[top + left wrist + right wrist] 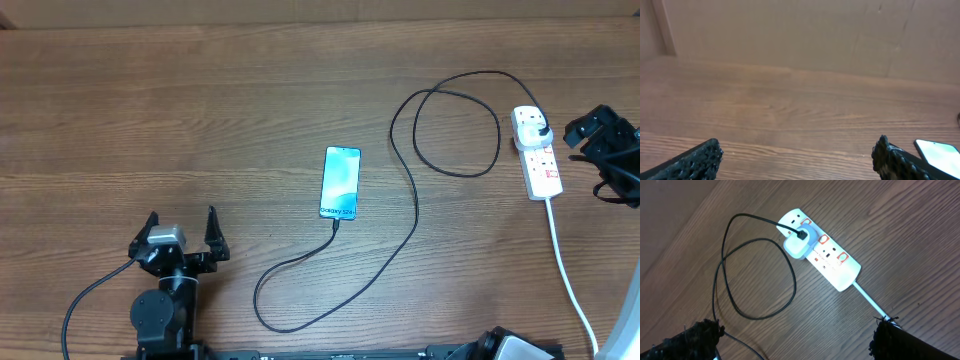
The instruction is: Plug charger to phone and switch on socket
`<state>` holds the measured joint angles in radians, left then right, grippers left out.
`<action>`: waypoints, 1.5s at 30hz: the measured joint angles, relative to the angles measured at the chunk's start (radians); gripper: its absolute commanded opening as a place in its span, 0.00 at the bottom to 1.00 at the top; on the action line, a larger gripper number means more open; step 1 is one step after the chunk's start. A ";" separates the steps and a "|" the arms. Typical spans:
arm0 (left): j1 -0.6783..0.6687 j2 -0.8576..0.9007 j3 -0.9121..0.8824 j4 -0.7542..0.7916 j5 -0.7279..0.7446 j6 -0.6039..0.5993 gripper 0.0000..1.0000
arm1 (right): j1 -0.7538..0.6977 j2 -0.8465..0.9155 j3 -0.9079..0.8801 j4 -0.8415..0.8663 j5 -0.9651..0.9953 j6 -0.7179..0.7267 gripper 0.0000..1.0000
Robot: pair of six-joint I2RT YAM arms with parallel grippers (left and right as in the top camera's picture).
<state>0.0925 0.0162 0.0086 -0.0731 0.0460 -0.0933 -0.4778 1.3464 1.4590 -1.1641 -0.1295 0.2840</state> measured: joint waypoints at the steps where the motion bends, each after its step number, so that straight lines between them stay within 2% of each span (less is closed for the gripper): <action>1: 0.003 -0.001 0.000 0.000 0.003 0.005 1.00 | 0.000 0.000 0.000 0.001 0.000 0.000 1.00; 45: 0.015 -0.001 0.000 0.000 0.007 0.023 0.99 | 0.000 0.000 0.000 0.001 0.000 0.000 1.00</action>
<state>0.1074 0.0151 0.0086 -0.0731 0.0532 -0.0700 -0.4778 1.3464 1.4586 -1.1633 -0.1295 0.2844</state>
